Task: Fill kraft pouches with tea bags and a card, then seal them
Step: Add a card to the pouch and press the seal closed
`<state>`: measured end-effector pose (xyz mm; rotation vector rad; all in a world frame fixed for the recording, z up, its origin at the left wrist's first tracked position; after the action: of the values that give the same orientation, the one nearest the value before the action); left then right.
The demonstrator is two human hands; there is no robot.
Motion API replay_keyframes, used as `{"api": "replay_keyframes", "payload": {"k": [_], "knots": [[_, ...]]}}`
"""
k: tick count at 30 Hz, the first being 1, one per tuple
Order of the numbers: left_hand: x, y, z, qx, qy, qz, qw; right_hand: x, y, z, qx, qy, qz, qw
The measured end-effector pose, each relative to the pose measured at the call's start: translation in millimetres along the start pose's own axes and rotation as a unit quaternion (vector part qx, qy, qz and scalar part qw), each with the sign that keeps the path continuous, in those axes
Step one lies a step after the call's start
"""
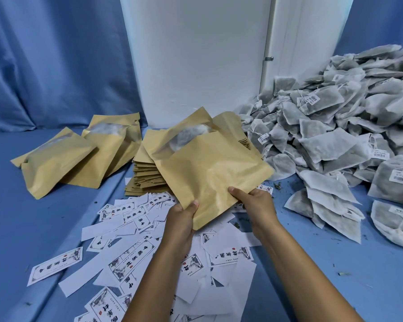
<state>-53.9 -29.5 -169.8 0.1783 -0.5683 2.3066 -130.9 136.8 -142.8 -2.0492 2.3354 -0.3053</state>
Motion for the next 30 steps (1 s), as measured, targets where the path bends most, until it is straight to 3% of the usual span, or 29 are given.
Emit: {"api": "replay_keyframes", "payload": {"k": [8, 12, 17, 21, 24, 27, 30], "knots": [[3.8, -4.4, 0.4, 0.003, -0.011, -0.017, 1.000, 5.5, -9.9, -1.6, -0.021, -0.018, -0.015, 1.000], [4.6, -5.5, 2.1, 0.008, -0.010, -0.022, 1.000, 16.5, -20.8, 1.2, 0.021, -0.019, -0.081, 0.996], [8.0, -9.8, 3.9, 0.025, 0.036, -0.060, 0.997, 11.2, -16.1, 1.2, 0.020, 0.007, -0.042, 0.999], [2.8, -12.8, 13.1, 0.098, 0.106, -0.055, 0.988, 5.0, -12.6, -0.7, 0.003, 0.005, -0.009, 1.000], [2.4, -12.4, 14.9, 0.123, 0.126, -0.046, 0.983, 10.3, -15.3, 1.1, 0.012, -0.011, -0.042, 0.999], [2.5, -12.1, 17.6, 0.152, 0.130, -0.041, 0.979, 26.6, -30.0, 4.1, 0.035, 0.003, -0.123, 0.992], [4.7, -12.1, 15.2, 0.144, 0.120, -0.047, 0.981, 26.7, -29.8, 3.0, 0.022, 0.020, -0.114, 0.993]]}}
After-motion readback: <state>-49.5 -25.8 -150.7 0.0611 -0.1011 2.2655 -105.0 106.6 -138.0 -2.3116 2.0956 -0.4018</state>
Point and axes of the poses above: each hand's wrist, its own y-axis towards the middle knuckle, its own x-axis out of the palm, z = x × y, the point moved 8 cm from there along y, towards the middle knuckle, and after that the axes turned 14 degrees about z, right-handed, at the moved point
